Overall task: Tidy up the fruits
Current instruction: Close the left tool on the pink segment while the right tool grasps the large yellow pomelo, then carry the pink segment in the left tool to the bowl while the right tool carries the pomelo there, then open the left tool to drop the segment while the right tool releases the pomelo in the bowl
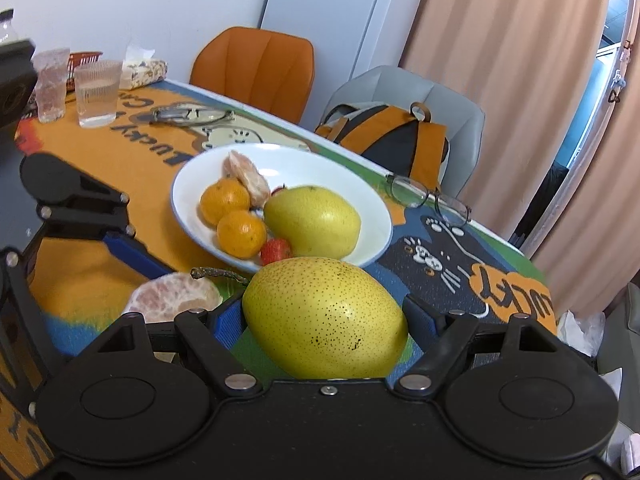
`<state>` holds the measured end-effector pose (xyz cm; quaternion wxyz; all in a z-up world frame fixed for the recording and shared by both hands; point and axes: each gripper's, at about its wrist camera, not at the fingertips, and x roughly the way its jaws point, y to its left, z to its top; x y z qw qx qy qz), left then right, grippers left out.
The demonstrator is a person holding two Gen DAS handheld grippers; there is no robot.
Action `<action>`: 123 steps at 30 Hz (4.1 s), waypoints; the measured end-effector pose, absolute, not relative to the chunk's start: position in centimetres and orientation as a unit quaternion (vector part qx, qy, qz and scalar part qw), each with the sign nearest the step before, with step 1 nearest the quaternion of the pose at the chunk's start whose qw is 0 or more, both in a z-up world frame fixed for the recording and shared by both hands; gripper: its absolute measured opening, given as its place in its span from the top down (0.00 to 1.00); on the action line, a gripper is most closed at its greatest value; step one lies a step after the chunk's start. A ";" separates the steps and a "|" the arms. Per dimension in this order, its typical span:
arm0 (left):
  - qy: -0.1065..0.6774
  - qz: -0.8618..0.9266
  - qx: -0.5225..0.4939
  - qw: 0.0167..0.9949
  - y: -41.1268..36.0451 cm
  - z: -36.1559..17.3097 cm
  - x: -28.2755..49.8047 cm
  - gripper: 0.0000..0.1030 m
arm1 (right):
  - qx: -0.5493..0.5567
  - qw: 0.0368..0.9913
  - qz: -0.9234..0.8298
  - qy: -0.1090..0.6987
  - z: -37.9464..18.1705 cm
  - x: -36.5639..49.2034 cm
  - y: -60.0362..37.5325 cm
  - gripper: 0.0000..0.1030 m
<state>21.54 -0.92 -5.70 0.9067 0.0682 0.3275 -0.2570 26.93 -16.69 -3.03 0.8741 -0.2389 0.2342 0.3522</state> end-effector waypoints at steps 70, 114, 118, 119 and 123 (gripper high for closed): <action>0.295 -0.174 0.039 0.939 4.6 -0.9 23.0 0.20 | -0.185 0.882 0.310 0.304 -3.1 39.1 -3.8 0.13; 0.312 -0.090 0.018 0.946 5.1 -1.9 30.2 0.20 | -0.067 0.907 0.376 0.178 2.4 21.3 -20.0 0.00; 0.312 -0.085 0.021 0.946 4.9 -2.1 30.8 0.19 | -0.040 0.907 0.374 0.188 2.0 20.0 -21.7 0.00; 0.311 -0.083 0.020 0.946 4.9 -2.1 30.8 0.19 | -0.030 0.907 0.374 0.193 2.0 19.8 -22.1 0.00; 0.314 -0.073 0.023 0.946 5.0 -2.4 31.1 0.19 | -0.002 0.905 0.369 0.213 1.8 19.1 -23.9 0.00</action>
